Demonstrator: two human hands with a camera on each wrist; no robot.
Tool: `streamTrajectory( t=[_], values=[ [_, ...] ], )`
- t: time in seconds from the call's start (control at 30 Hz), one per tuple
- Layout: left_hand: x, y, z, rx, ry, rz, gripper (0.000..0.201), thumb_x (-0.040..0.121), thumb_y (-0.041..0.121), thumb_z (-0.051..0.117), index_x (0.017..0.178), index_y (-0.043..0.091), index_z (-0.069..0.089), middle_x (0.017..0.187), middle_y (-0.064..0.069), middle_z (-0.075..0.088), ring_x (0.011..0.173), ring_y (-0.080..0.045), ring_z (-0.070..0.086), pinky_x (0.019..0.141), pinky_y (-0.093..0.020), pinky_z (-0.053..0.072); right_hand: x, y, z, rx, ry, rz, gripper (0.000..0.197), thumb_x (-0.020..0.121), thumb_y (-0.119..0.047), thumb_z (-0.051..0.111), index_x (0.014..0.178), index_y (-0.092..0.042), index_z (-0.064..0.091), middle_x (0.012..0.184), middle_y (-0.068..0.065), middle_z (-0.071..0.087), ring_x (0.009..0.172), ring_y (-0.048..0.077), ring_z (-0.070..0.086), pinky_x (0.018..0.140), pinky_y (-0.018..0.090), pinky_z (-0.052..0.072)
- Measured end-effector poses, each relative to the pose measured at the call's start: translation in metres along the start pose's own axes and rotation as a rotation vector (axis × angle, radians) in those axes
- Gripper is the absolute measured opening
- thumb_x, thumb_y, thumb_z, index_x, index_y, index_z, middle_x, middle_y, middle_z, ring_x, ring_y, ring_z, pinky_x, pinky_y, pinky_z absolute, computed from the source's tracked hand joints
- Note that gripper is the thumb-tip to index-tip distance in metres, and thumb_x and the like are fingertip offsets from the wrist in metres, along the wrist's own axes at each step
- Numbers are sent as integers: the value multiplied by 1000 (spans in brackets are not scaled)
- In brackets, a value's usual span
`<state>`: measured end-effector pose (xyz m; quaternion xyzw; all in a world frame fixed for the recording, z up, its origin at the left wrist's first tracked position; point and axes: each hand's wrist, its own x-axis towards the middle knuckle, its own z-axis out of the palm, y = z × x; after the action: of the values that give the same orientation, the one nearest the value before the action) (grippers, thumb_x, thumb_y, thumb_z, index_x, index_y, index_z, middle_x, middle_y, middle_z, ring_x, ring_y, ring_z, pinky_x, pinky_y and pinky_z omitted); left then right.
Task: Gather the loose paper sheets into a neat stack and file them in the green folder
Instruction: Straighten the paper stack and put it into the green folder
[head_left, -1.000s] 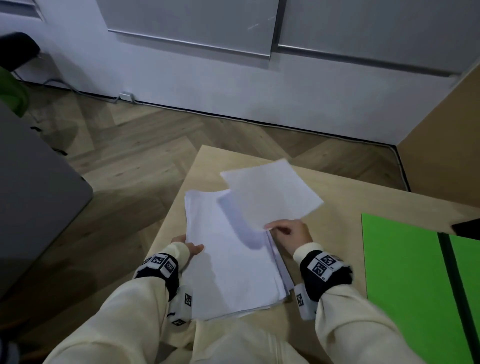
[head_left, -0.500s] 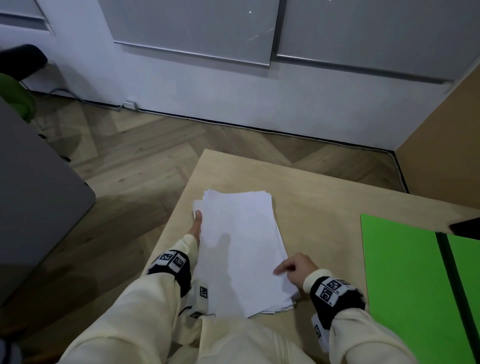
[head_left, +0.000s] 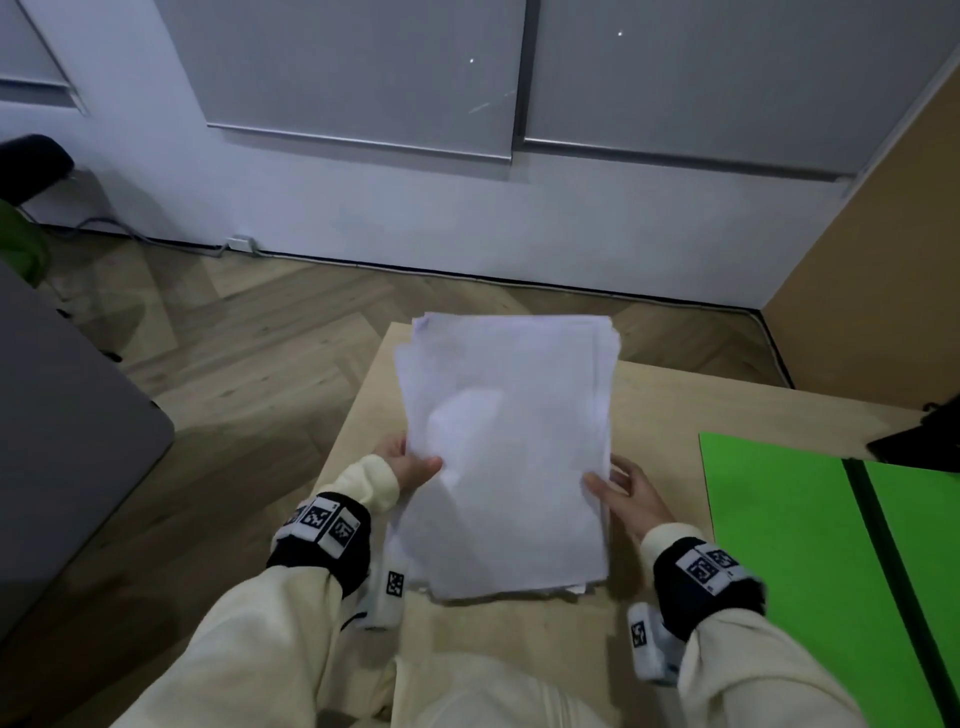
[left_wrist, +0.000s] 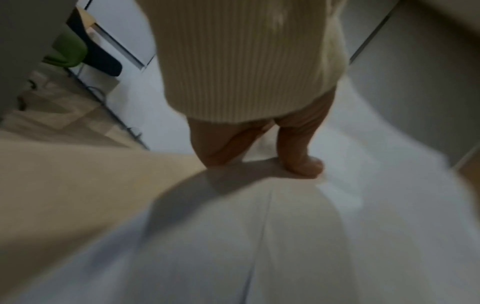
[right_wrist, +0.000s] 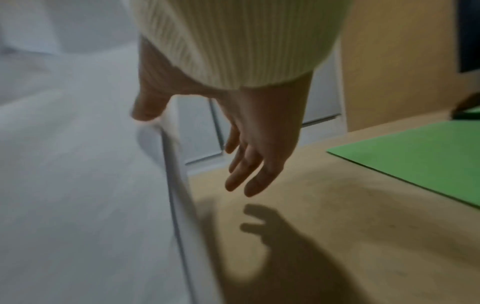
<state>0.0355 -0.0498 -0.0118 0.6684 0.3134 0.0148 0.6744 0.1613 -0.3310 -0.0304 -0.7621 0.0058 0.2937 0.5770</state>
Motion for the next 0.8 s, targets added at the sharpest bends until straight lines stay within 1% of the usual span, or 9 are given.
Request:
streamTrajectory(
  t=[0.13, 0.23, 0.3, 0.4, 0.47, 0.57, 0.63, 0.7, 0.8],
  values=[
    [-6, 54, 10, -23, -15, 188, 19, 67, 3, 73, 82, 7, 62, 51, 17, 69, 47, 8, 63, 51, -10, 53, -5, -52, -2, 149, -40, -153, 87, 27, -64, 85, 98, -17, 67, 85, -6, 76, 79, 13, 73, 72, 26, 57],
    [-16, 91, 23, -21, 70, 328, 19, 81, 0, 67, 98, 4, 59, 67, 14, 68, 49, 13, 62, 51, -7, 50, -13, -97, -5, 190, 84, -352, 41, 59, -44, 81, 86, -15, 68, 67, -13, 74, 66, 2, 70, 66, 16, 55],
    [-23, 109, 31, -35, 100, 407, 18, 84, 6, 65, 101, 7, 60, 80, 7, 65, 59, 12, 64, 63, -12, 52, -16, -118, -7, 200, 112, -452, 11, 75, -24, 74, 72, -16, 66, 57, -17, 71, 56, -7, 63, 59, 14, 52],
    [-33, 118, 43, 4, 182, 483, 23, 84, 13, 67, 104, 20, 56, 97, 5, 62, 90, -3, 61, 72, -4, 47, -18, -119, -8, 66, 129, -449, 16, 78, -13, 73, 67, -18, 63, 62, -14, 67, 60, -4, 57, 70, 24, 48],
    [-34, 115, 51, -7, 190, 443, 25, 82, 20, 70, 105, 16, 61, 98, 4, 64, 89, -4, 63, 65, 5, 45, -22, -110, -8, 44, 60, -473, 13, 69, -25, 77, 78, -22, 67, 73, -16, 72, 72, -4, 64, 78, 23, 52],
    [-37, 118, 59, -16, 249, 426, 41, 77, 28, 74, 111, 7, 63, 88, 16, 60, 76, 15, 61, 62, 6, 42, -31, -106, -11, 93, 26, -519, 31, 66, -44, 74, 90, -24, 71, 84, -18, 76, 84, -5, 69, 84, 23, 53],
    [-39, 123, 66, -150, 325, 410, 55, 65, 40, 78, 109, 12, 61, 92, 12, 61, 83, 3, 60, 67, 1, 45, -35, -111, -12, 66, 25, -577, 59, 65, -65, 66, 99, -17, 74, 98, -3, 76, 97, 10, 70, 92, 32, 53],
    [-41, 129, 74, -247, 425, 387, 60, 61, 46, 78, 108, 13, 61, 103, 3, 63, 94, -9, 59, 76, -8, 44, -42, -121, -9, 142, 78, -634, 68, 64, -75, 58, 96, -17, 74, 97, 0, 74, 91, 9, 68, 82, 22, 53],
    [-42, 132, 83, -318, 524, 351, 48, 69, 39, 79, 104, 9, 64, 104, -3, 66, 93, -14, 61, 76, -14, 45, -48, -131, -2, 244, 224, -672, 44, 72, -61, 57, 79, -21, 75, 76, -10, 74, 78, 6, 62, 74, 18, 46]
  ],
)
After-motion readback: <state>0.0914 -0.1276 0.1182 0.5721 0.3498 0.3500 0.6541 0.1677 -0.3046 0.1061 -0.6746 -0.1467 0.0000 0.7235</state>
